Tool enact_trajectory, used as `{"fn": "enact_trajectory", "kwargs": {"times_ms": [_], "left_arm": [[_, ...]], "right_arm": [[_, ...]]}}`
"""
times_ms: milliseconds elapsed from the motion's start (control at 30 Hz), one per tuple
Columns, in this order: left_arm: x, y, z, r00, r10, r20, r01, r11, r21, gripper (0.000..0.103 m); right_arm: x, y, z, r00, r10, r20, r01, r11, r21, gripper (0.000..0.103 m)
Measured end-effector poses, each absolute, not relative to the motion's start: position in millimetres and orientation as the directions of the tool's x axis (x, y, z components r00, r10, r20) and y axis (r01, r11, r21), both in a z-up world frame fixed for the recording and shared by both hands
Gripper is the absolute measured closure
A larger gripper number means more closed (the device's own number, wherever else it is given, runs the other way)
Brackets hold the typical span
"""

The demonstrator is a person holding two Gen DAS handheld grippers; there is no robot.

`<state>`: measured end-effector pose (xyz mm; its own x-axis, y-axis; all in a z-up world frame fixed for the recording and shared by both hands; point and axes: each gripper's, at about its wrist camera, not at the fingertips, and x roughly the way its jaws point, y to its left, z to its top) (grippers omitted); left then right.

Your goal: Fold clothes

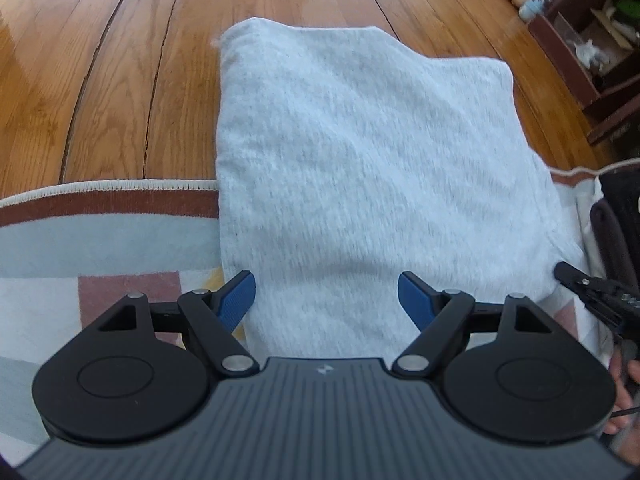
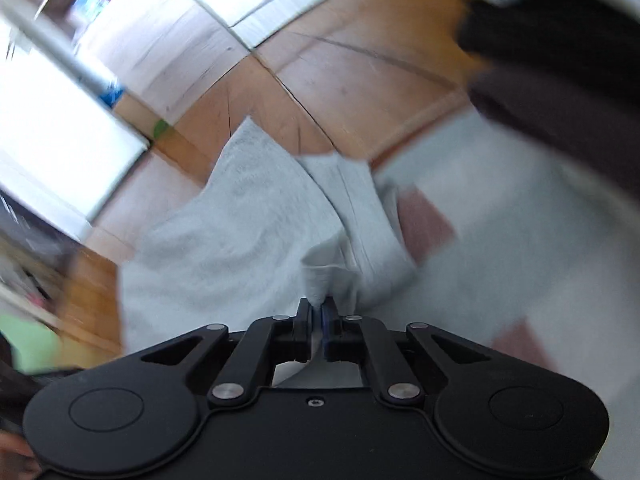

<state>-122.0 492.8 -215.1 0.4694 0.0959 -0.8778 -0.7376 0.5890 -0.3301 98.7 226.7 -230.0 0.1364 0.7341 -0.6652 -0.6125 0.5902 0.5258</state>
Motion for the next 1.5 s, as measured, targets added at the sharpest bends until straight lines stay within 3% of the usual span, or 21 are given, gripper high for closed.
{"fn": "enact_trajectory", "kwargs": {"times_ms": [200,400,500,567,633,733,867,967,1100,1167,1267,1300,1367,1433,1500], "left_arm": [[-126,493,-211,0.479,0.102,-0.872,-0.741,0.579,-0.340,0.025],[-118,489,-224,0.368,0.093,-0.925,-0.764,0.598,-0.244,0.020],[-118,486,-221,0.361,0.097,-0.928,-0.761,0.606,-0.233,0.020],[-120,487,-217,0.387,0.094,-0.917,-0.758,0.598,-0.258,0.020],[-126,490,-207,0.456,0.112,-0.883,-0.743,0.595,-0.308,0.020],[-131,496,-188,0.551,0.177,-0.816,-0.708,0.617,-0.344,0.020],[-132,506,-176,0.625,0.249,-0.740,-0.675,0.649,-0.352,0.020],[-129,516,-185,0.632,0.260,-0.730,-0.677,0.645,-0.356,0.020],[-133,538,-204,0.667,0.215,-0.713,-0.667,0.598,-0.444,0.020],[-135,542,-209,0.691,0.201,-0.694,-0.651,0.590,-0.477,0.020],[-133,546,-215,0.717,0.178,-0.674,-0.624,0.595,-0.507,0.020],[-132,547,-217,0.724,0.169,-0.669,-0.615,0.598,-0.515,0.020],[-128,548,-218,0.727,0.172,-0.664,-0.609,0.608,-0.509,0.020],[-126,549,-218,0.732,0.180,-0.657,-0.603,0.620,-0.502,0.020],[-124,550,-217,0.736,0.187,-0.650,-0.597,0.631,-0.495,0.020]], "right_arm": [[68,235,-168,0.269,0.786,-0.557,-0.821,0.489,0.294,0.098],[81,243,-224,0.319,0.603,-0.731,-0.779,0.607,0.160,0.097],[81,247,-220,0.353,0.577,-0.737,-0.755,0.640,0.139,0.091],[84,252,-205,0.401,0.553,-0.730,-0.756,0.650,0.077,0.077],[89,253,-185,0.444,0.555,-0.703,-0.754,0.656,0.042,0.073],[113,278,-160,0.298,0.659,-0.691,-0.825,0.541,0.161,0.046],[148,349,-155,0.081,0.655,-0.751,-0.902,0.369,0.225,0.043],[167,391,-164,0.114,0.618,-0.778,-0.932,0.337,0.131,0.042],[197,421,-190,0.066,0.603,-0.795,-0.920,0.346,0.186,0.042],[213,429,-205,0.012,0.619,-0.785,-0.875,0.387,0.291,0.041],[232,440,-228,-0.083,0.650,-0.755,-0.793,0.416,0.445,0.042],[228,440,-226,-0.076,0.678,-0.731,-0.809,0.386,0.443,0.047],[219,439,-220,-0.064,0.729,-0.682,-0.844,0.325,0.427,0.081],[194,433,-206,-0.024,0.761,-0.648,-0.919,0.238,0.314,0.090],[158,424,-196,0.028,0.766,-0.642,-0.977,0.155,0.143,0.091]]}}
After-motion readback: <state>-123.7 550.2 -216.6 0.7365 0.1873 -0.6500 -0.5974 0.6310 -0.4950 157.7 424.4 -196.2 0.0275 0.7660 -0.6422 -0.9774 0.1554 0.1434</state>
